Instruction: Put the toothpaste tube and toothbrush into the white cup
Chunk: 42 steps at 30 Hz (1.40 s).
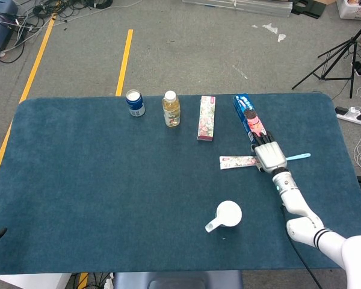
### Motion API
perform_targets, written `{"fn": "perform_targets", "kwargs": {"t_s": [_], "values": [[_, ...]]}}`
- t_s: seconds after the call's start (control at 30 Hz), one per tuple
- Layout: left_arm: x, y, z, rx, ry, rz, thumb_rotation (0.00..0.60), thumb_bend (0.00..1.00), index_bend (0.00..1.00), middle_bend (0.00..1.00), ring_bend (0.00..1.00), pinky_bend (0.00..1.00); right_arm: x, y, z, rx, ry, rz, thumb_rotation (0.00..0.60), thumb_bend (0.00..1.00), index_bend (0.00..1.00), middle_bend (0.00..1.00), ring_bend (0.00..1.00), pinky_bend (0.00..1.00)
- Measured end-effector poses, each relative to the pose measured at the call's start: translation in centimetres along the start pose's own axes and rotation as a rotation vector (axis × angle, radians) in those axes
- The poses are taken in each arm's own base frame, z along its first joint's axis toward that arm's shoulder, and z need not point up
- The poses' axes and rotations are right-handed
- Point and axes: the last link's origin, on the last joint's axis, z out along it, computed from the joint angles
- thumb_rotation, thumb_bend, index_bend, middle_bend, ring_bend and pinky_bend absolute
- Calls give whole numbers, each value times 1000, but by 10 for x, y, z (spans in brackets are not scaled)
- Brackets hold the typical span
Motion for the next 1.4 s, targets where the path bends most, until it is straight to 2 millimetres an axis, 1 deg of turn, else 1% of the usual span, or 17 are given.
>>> {"fn": "perform_targets", "kwargs": {"t_s": [0.23, 0.63, 1.0, 1.4], "values": [[1, 0, 0, 0, 1, -2, 600, 0, 385, 135, 157, 167, -3, 0, 0, 4, -11, 3, 600, 164, 381, 0, 0, 0], [-2, 1, 0, -5, -5, 10, 600, 0, 385, 135, 157, 167, 0, 10, -6, -5, 1, 17, 600, 164, 381, 0, 0, 0], [-1, 0, 0, -3, -4, 6, 600, 0, 385, 135, 157, 167, 0, 1, 3, 2, -8, -2, 600, 165, 384, 0, 0, 0], [0, 0, 0, -1, -5, 3, 600, 0, 385, 135, 158, 167, -3, -4, 8, -2, -31, -25, 600, 194, 454, 0, 0, 0]]}}
